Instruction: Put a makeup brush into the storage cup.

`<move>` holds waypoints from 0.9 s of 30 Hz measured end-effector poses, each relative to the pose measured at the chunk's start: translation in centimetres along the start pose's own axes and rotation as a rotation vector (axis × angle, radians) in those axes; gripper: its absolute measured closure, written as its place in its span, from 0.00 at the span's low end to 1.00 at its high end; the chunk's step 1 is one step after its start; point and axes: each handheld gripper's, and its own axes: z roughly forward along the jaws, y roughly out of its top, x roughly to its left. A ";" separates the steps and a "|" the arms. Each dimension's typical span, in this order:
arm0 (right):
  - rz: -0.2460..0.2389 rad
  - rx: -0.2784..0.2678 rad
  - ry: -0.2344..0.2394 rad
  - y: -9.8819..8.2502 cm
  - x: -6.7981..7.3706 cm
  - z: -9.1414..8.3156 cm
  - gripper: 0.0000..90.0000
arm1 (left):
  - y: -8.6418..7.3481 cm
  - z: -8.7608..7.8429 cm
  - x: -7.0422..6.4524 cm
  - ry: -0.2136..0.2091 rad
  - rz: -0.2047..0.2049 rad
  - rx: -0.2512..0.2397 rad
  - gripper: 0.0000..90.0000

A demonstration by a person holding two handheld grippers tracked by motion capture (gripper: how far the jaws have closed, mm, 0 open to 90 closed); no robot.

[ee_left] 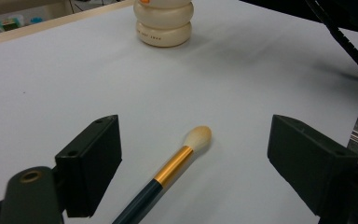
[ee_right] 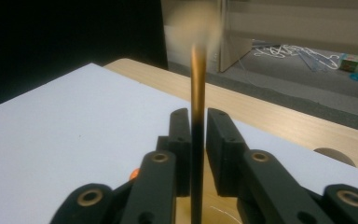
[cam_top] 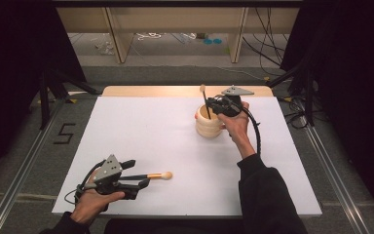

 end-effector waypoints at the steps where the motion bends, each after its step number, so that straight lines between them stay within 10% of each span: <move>1: 0.011 0.008 -0.008 0.0 0.1 0.0 0.79 | 0.0 0.0 0.0 0.002 0.000 0.001 0.19; 10: 0.063 0.031 -0.091 0.8 0.9 -0.8 0.35 | 0.0 0.0 0.2 0.000 0.001 -0.005 0.19; 27: 0.038 -0.027 -0.072 1.4 3.4 -4.3 0.27 | 0.0 0.0 0.2 0.007 -0.008 -0.002 0.19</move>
